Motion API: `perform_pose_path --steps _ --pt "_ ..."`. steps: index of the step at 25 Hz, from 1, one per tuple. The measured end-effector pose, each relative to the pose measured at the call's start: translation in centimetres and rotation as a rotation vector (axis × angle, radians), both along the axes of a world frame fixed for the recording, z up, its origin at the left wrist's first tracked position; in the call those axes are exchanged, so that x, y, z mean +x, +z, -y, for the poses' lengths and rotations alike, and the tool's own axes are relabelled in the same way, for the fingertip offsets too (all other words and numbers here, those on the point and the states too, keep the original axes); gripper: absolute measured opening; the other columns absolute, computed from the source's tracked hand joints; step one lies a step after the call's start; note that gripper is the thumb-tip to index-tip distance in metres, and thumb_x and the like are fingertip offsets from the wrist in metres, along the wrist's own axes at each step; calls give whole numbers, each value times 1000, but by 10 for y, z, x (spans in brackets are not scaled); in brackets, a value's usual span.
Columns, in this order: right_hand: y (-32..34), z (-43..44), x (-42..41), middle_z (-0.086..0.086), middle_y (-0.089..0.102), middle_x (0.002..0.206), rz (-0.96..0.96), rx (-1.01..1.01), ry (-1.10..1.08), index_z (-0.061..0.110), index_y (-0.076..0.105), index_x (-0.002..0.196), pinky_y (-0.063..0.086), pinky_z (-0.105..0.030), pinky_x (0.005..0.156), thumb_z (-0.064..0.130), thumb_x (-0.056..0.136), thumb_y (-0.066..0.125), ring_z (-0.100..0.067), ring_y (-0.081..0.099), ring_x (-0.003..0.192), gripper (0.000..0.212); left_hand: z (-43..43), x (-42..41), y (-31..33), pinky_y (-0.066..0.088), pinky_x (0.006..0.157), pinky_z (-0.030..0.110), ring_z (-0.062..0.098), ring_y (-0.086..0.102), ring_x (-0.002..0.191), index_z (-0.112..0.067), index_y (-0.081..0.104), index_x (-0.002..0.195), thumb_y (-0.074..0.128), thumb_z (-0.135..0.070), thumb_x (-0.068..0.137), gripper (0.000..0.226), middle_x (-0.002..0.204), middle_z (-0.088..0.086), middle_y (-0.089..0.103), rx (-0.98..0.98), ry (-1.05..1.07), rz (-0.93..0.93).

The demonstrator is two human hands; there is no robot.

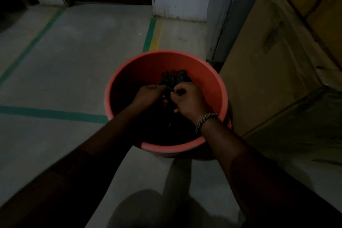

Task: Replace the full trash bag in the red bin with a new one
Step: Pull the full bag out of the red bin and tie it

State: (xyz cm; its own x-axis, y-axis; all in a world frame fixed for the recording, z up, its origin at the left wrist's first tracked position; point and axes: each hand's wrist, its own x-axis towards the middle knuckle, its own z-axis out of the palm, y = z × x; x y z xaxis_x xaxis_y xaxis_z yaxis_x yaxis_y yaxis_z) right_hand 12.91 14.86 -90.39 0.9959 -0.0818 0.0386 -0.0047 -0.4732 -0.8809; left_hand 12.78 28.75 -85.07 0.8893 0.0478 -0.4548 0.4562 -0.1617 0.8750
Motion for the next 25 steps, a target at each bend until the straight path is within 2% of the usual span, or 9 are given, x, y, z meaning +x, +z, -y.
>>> perform_pose_path --steps 2,6,11,14,16,19,21,22,25 --pt "0 -2 -1 4 69 71 -70 -42 15 34 64 73 60 -47 51 36 80 70 -18 70 55 9 -1 0 -3 45 47 15 14 61 59 1 73 102 64 -22 92 27 78 11 67 -21 -12 -15" --pt "0 -2 -1 2 66 65 -103 -20 29 31 60 69 59 -48 49 37 79 67 -20 69 56 13 1 -2 -5 43 44 11 7 58 50 -5 73 94 65 -22 93 19 74 9 66 14 -33 44" --pt "2 -6 -5 8 53 79 200 -276 88 23 52 68 52 -42 66 34 75 55 -17 57 72 13 -1 1 -10 39 38 8 -2 53 37 -6 67 83 60 -20 95 20 67 3 60 111 25 52" --pt "5 -7 -9 2 54 82 309 -275 190 15 54 69 50 -43 66 21 78 59 -19 56 75 12 -10 10 -16 44 58 17 4 48 56 -16 56 70 56 -31 99 32 69 -4 52 230 -42 1" --pt "8 -6 -11 1 56 85 263 -284 159 15 54 71 50 -39 69 20 80 63 -19 57 78 14 -12 13 -20 42 74 26 4 47 62 -24 54 69 54 -32 100 32 72 -6 53 259 -93 -11" --pt "13 -7 -13 -5 65 98 93 -416 126 21 60 87 48 -32 76 35 82 70 -26 62 91 18 -13 9 -17 46 67 26 11 62 70 -16 74 86 60 -28 94 20 83 -1 70 117 -49 -5" --pt "14 -6 -12 -9 69 102 30 -478 137 19 65 95 50 -35 79 39 86 67 -30 64 96 21 -13 6 -14 48 67 26 16 66 76 -12 78 90 62 -29 90 23 87 4 74 111 -67 -14" --pt "14 -4 -11 -9 70 95 11 -459 129 21 65 86 52 -36 76 37 88 66 -32 66 93 16 -12 6 -13 49 67 26 18 66 76 -11 78 89 62 -27 90 23 86 6 74 109 -85 -13" --pt "17 2 -8 -1 58 62 -5 -376 80 20 47 59 50 -36 62 32 88 68 -29 65 70 38 -6 3 -14 52 57 24 19 62 66 -4 69 99 62 -6 91 11 82 11 67 -15 -48 37"
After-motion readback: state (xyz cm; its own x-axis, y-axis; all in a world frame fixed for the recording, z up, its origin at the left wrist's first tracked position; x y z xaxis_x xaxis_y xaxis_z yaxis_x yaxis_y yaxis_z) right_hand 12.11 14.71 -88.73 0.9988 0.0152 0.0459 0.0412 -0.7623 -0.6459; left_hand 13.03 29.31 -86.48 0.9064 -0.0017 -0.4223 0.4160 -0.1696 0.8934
